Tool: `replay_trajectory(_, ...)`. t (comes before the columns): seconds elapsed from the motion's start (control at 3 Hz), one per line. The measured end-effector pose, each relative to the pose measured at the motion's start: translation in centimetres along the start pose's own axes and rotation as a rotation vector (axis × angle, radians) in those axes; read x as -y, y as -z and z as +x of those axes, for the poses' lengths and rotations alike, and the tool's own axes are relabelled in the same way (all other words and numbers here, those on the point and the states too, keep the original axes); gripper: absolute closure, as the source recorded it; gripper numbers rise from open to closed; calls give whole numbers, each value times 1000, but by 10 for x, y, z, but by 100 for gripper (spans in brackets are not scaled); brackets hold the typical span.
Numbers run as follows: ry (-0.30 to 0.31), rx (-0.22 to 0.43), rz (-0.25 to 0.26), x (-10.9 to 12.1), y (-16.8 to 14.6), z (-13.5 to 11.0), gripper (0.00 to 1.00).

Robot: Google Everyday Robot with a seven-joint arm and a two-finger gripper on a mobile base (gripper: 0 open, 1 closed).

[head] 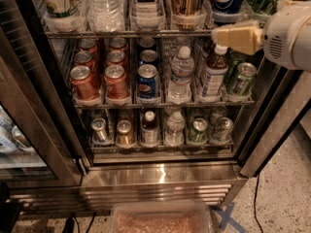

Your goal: Pick pepsi can from top shelf of fridge

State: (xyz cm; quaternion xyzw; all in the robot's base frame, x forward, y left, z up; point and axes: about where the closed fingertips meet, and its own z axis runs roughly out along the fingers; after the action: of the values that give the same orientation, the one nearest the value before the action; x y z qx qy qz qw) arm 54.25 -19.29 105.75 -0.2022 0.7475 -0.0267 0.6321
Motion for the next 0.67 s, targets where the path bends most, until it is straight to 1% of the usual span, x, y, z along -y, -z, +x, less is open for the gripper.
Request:
replay_trajectory(0.33, -33, 68, 92, 22, 1, 0, 25)
replay_trajectory(0.67, -47, 121, 139, 33, 2, -2, 25)
